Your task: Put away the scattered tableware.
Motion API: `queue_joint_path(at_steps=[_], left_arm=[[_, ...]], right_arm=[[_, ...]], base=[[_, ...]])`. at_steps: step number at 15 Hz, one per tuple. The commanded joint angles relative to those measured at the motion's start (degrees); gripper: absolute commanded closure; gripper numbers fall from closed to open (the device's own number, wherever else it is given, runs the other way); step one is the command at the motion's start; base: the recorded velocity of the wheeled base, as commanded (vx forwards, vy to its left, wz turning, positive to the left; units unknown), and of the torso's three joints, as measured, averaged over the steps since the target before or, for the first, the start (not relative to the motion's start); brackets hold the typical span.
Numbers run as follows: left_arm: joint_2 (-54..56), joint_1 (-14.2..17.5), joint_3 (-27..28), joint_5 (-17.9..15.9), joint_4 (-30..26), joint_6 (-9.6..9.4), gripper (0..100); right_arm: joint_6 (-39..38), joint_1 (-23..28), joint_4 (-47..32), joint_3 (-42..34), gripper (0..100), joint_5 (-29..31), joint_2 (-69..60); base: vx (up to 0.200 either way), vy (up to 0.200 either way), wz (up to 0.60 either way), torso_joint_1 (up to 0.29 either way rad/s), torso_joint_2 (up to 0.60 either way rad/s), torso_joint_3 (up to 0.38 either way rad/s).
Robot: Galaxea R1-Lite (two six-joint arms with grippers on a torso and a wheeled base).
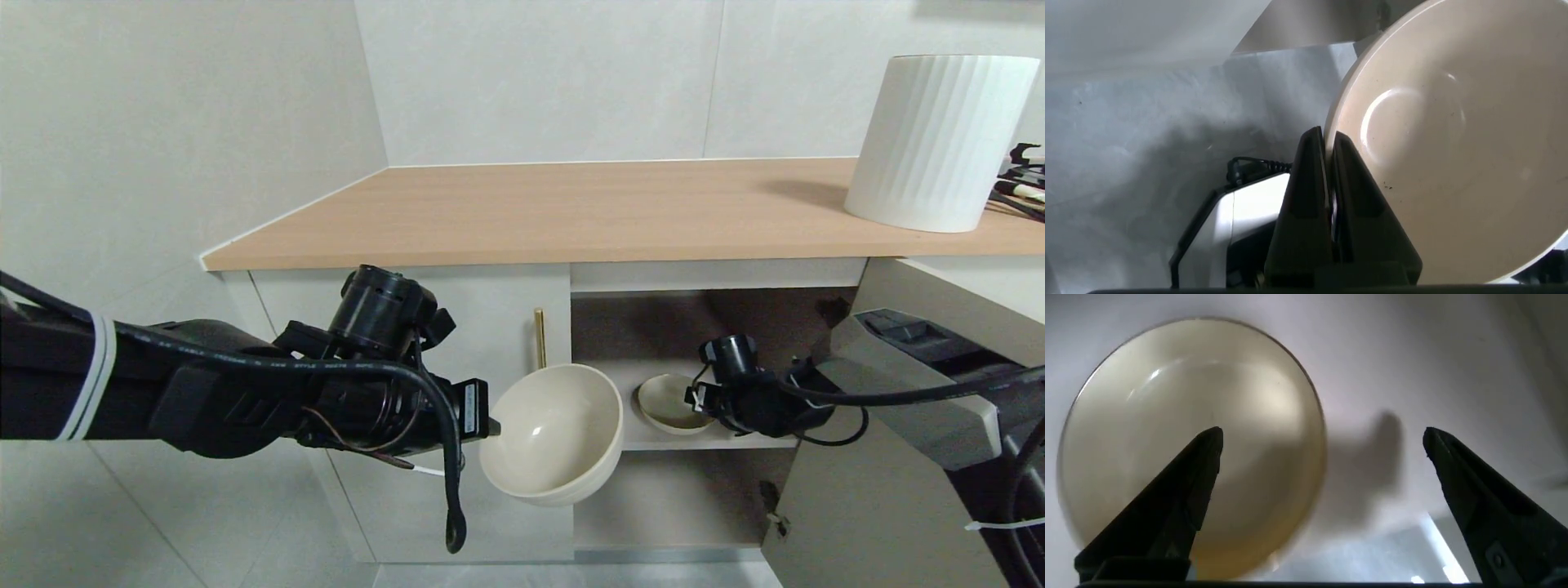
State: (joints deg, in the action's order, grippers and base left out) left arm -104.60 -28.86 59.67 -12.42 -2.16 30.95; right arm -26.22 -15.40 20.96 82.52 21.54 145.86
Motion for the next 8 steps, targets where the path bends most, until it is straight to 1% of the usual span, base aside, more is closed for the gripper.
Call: queue_joint_path(at_steps=[1, 3, 4, 5, 6, 8], left_arm=[[-1.93, -1.12, 0.71, 1.0, -0.3, 0.07, 100], [-5.36, -3.93, 0.97, 5.57, -1.27, 0.07, 100], [-6.94, -5.07, 1.24, 7.76, -1.27, -0.01, 100], [-8.52, -6.21, 1.32, 9.79, -1.18, -0.01, 100], [-9.84, -7.44, 1.41, 11.37, -1.01, -0.01, 100], [-11.07, -9.55, 1.59, 13.39, -0.92, 0.07, 100]], right_arm=[[-0.06, -1.83, -0.04, -9.22, 0, -1.77, -9.37], [0.21, -5.08, -0.21, -17.74, 0, -8.01, -18.51], [0.56, -6.58, -0.39, -20.12, 0, -9.68, -22.55], [0.65, -8.07, -2.32, -21.96, 0, -10.82, -26.86], [0.82, -9.56, -6.45, -23.02, 0, -11.96, -31.51], [0.91, -11.41, -16.03, -22.75, 0, -18.55, -39.86]], base=[[0.0, 0.0, 0.0, 0.0, 0.0, 0.0], [0.0, 0.0, 0.0, 0.0, 0.0, 0.0], [0.0, 0.0, 0.0, 0.0, 0.0, 0.0], [0.0, 0.0, 0.0, 0.0, 0.0, 0.0], [0.0, 0.0, 0.0, 0.0, 0.0, 0.0], [0.0, 0.0, 0.0, 0.0, 0.0, 0.0]])
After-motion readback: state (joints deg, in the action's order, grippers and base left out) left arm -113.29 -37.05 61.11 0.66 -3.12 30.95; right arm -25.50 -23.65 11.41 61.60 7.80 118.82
